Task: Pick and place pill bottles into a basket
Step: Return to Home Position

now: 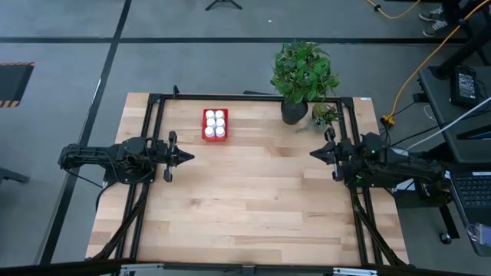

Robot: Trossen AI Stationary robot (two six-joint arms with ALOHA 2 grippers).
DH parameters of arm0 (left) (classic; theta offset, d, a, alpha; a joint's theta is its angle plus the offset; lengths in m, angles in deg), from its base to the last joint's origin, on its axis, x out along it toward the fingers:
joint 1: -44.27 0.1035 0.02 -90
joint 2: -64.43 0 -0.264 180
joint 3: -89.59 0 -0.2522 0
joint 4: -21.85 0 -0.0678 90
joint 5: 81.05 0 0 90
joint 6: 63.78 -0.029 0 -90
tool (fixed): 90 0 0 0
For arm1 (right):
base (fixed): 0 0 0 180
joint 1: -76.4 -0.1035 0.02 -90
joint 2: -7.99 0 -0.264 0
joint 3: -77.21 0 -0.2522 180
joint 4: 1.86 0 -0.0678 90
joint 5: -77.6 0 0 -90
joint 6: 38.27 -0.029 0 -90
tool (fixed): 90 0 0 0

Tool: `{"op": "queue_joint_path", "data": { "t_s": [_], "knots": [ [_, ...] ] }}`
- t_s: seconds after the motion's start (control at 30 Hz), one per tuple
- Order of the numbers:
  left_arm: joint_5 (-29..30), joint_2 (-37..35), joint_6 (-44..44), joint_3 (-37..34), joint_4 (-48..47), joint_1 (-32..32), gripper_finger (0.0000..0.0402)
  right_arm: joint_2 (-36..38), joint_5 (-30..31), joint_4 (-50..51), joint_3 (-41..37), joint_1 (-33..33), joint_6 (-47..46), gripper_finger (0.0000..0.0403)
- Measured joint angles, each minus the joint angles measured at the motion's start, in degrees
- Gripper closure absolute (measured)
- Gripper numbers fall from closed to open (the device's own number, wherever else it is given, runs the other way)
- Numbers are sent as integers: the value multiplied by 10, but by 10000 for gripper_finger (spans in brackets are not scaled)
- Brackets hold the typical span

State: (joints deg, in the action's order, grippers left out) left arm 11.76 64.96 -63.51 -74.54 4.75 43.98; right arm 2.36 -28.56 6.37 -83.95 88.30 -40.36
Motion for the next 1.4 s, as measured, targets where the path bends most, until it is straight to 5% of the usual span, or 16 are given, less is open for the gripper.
{"op": "queue_joint_path", "data": {
  "t_s": [0.33,1.4],
  "knots": [
    [0,0,-5,0,0,0,399,-15,66,-23,-47,0,4,393],
    [20,0,-10,0,2,0,394,-13,66,-29,-46,0,-6,393]
  ]
}}
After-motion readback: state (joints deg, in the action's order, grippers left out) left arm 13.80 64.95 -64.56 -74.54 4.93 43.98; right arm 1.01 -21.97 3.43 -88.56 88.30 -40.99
